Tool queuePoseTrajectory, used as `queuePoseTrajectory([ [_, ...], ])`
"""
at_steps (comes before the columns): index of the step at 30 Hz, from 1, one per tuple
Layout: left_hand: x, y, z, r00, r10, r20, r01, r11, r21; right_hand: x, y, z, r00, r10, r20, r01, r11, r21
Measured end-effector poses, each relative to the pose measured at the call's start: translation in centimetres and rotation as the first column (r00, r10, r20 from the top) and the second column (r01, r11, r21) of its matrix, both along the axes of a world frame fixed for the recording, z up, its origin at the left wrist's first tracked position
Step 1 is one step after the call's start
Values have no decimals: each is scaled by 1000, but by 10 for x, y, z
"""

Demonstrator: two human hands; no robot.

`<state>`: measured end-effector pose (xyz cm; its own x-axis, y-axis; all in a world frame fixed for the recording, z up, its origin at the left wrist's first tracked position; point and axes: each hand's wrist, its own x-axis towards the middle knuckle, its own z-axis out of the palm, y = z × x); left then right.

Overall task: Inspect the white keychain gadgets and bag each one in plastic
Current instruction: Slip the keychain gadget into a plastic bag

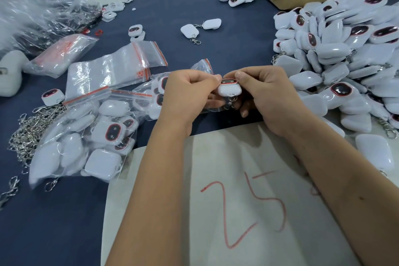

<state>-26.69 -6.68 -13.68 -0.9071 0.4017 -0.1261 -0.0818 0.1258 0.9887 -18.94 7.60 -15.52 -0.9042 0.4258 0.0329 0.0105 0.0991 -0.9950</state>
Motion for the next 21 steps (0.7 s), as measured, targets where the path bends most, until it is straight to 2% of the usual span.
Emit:
queuePoseTrajectory([
  [10, 2, 0, 2, 999, -8, 38, 7, 999, 36, 1, 0, 0, 998, 9, -60, -13, 998, -54],
  [21, 5, -4, 11, 997, -45, 56, 38, 991, 126, 2, -8, 1, 963, -39, -268, 72, 991, 111],
])
